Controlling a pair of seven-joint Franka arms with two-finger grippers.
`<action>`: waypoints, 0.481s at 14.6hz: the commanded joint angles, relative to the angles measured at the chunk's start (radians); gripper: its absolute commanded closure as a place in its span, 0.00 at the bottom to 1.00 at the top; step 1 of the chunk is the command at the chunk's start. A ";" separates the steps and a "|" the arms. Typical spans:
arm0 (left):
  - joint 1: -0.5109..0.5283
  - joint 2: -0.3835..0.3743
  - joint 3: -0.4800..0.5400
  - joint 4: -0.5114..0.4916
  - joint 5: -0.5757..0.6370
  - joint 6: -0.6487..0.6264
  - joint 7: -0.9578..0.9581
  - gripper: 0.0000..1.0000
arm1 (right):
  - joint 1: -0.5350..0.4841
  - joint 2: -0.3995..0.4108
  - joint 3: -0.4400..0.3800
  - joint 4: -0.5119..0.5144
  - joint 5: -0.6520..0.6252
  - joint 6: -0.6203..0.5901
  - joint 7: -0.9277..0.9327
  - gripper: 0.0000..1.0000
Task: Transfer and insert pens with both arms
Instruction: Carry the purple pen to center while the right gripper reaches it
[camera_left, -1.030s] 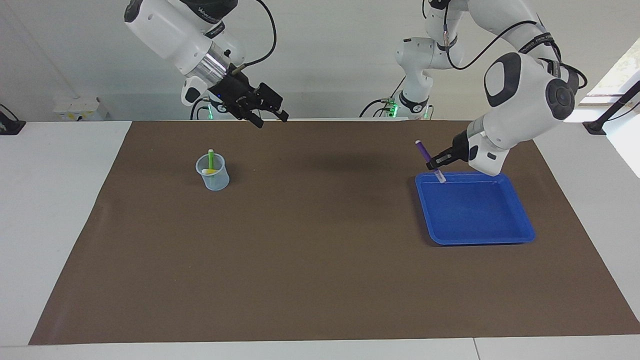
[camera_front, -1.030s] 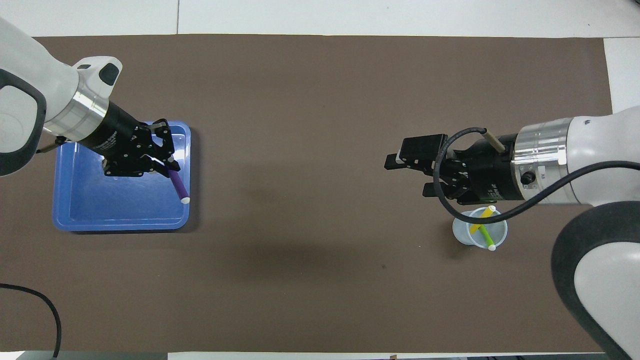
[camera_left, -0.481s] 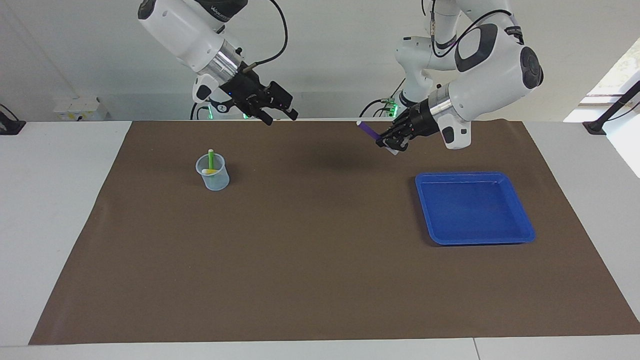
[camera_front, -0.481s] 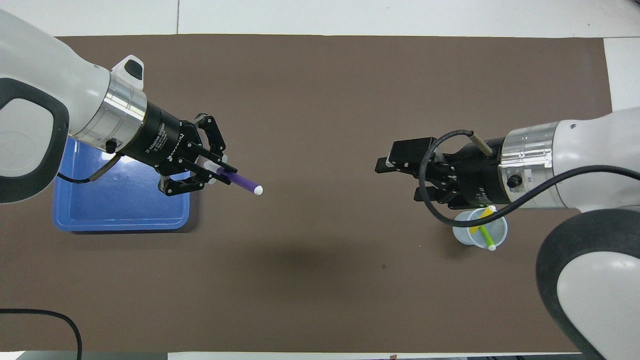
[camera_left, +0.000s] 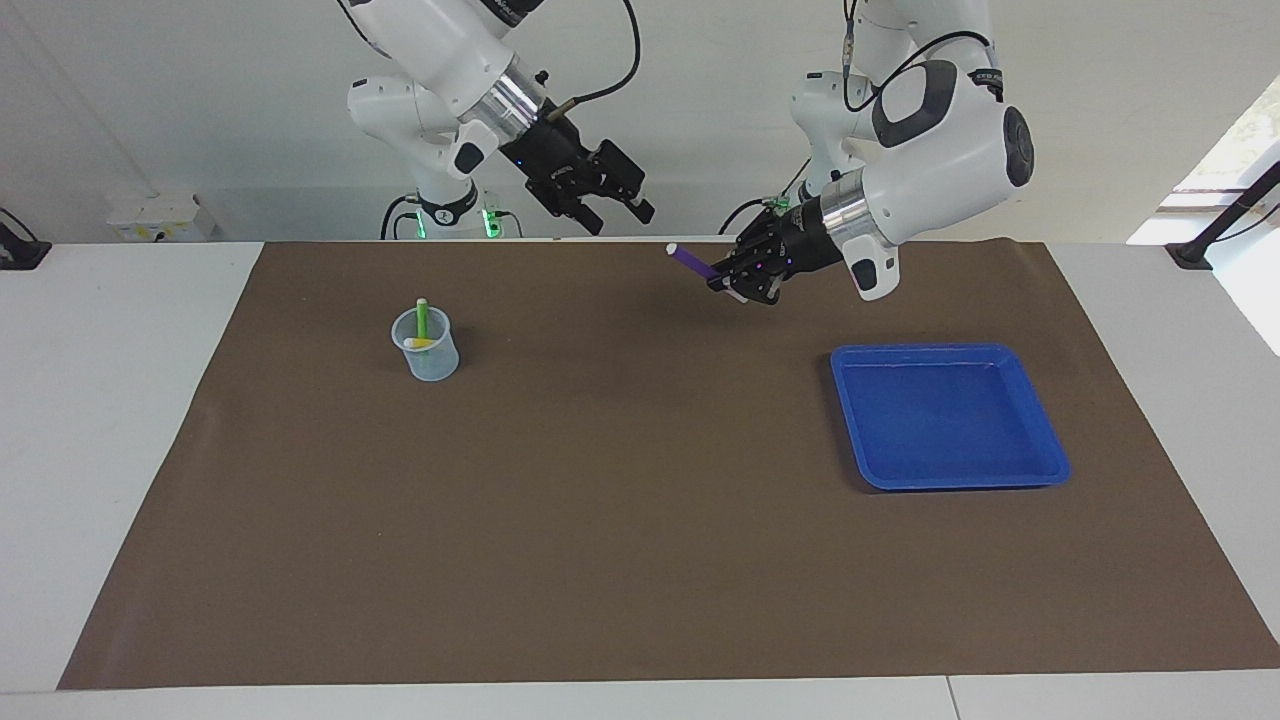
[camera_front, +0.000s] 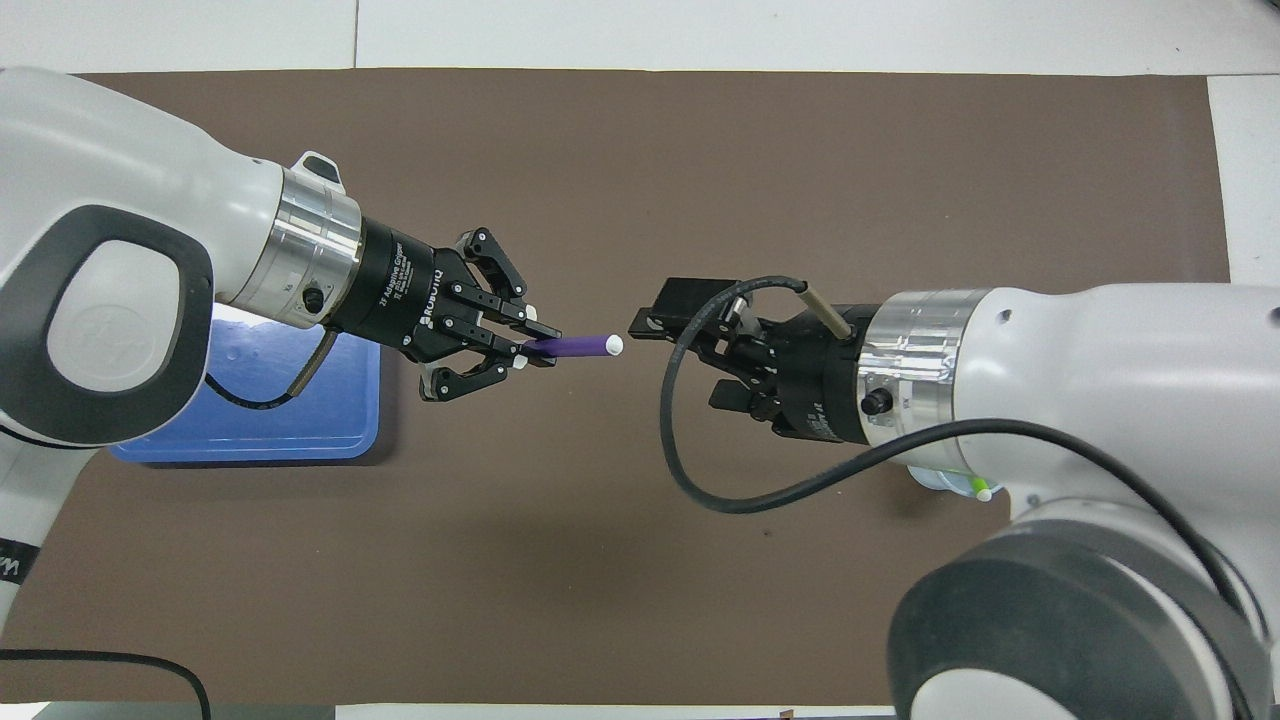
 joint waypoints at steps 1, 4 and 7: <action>-0.009 -0.084 0.008 -0.128 -0.067 0.067 -0.010 1.00 | 0.029 0.022 0.004 -0.016 0.008 0.071 0.005 0.00; -0.016 -0.087 0.008 -0.136 -0.096 0.078 -0.023 1.00 | 0.055 0.026 0.004 -0.025 0.008 0.095 -0.028 0.00; -0.016 -0.087 0.008 -0.134 -0.101 0.090 -0.032 1.00 | 0.066 0.034 0.004 -0.042 0.002 0.108 -0.123 0.13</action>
